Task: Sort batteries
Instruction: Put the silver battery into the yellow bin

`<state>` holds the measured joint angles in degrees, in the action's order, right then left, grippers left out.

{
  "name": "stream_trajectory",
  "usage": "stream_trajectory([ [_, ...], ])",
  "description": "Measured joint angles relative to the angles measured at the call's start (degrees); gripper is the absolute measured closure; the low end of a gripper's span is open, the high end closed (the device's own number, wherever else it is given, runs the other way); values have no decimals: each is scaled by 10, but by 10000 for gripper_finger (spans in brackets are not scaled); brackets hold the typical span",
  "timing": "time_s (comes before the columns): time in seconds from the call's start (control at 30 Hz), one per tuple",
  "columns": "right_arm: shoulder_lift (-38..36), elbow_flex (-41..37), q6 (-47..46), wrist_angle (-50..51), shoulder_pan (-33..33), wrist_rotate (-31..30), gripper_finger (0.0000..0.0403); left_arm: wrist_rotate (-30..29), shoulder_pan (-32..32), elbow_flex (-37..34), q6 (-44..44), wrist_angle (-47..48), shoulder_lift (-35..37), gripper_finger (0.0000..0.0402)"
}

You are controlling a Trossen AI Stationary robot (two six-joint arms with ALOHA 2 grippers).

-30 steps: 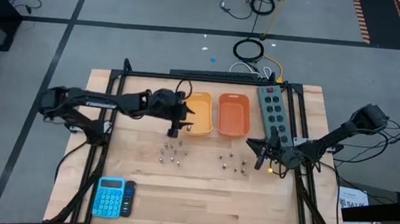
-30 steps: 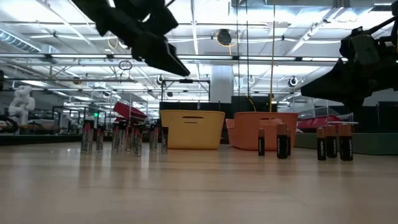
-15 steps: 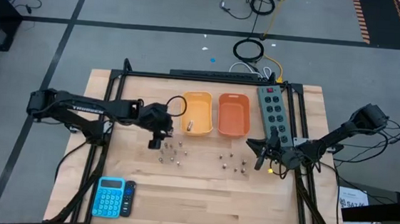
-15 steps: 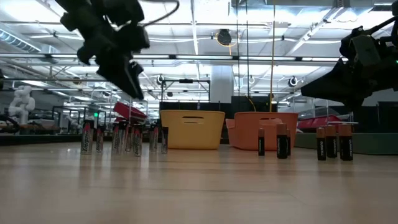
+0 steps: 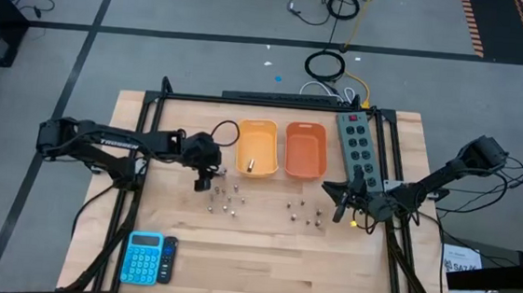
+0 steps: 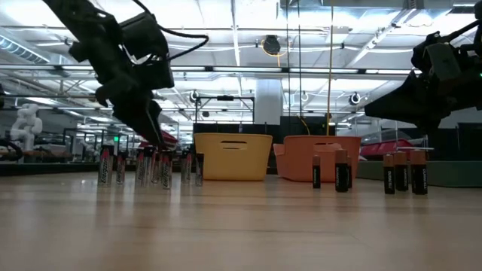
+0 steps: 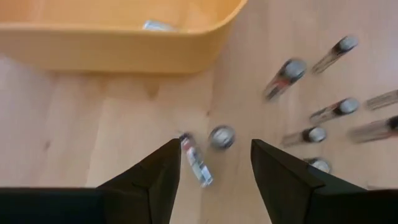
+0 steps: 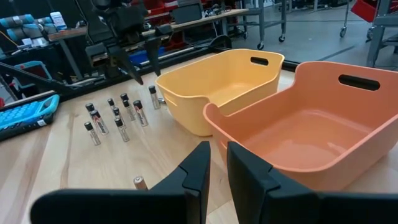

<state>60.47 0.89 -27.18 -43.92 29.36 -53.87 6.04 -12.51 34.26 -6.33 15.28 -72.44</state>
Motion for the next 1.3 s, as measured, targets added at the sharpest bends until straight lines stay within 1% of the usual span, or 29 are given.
stream_trajectory([
  [0.07, 0, 0, -1, 0, 0, 0, 355, 12, 1, -7, 0, -28, -8, 196],
  [0.17, 0, 0, -5, 0, 0, 0, 355, 13, 0, -16, -1, -35, -24, 196],
  [0.33, 0, 0, -5, 0, 0, 0, 355, 29, 0, -21, -2, -77, -50, 196],
  [0.53, 0, 0, -7, 0, 0, 0, 355, 30, 0, -21, -4, -104, -85, 199],
  [0.6, 0, 0, -7, 0, 0, 0, 355, 30, 0, -21, -5, -105, -96, 211],
  [0.67, 0, 0, -7, 0, 0, 0, 355, 30, 0, -21, -14, -105, -106, 237],
  [0.73, 0, 0, -7, 0, 0, 0, 355, 30, 0, -21, -27, -107, -113, 277],
  [0.8, 0, 0, -7, 0, 0, 0, 355, 30, 0, -21, -35, -111, -116, 331],
  [0.83, 0, 0, -7, 0, 0, 0, 355, 30, 0, -21, -39, -113, -116, 352],
  [0.97, 0, 0, -9, 0, 0, 0, 355, 29, -2, -20, -47, -130, -116, 352],
  [1.07, 0, 0, -13, 0, 0, 0, 355, 31, -5, -16, -59, -115, -113, 352],
  [1.17, 0, 0, -15, 0, 0, 0, 355, 65, -17, 0, -80, -70, -92, 352],
  [1.23, 0, 0, -15, 2, 0, 0, 355, 76, -27, 15, -93, -43, -74, 352],
  [1.3, 0, 0, -15, 5, 0, 0, 355, 98, -38, 26, -110, -33, -55, 352],
])
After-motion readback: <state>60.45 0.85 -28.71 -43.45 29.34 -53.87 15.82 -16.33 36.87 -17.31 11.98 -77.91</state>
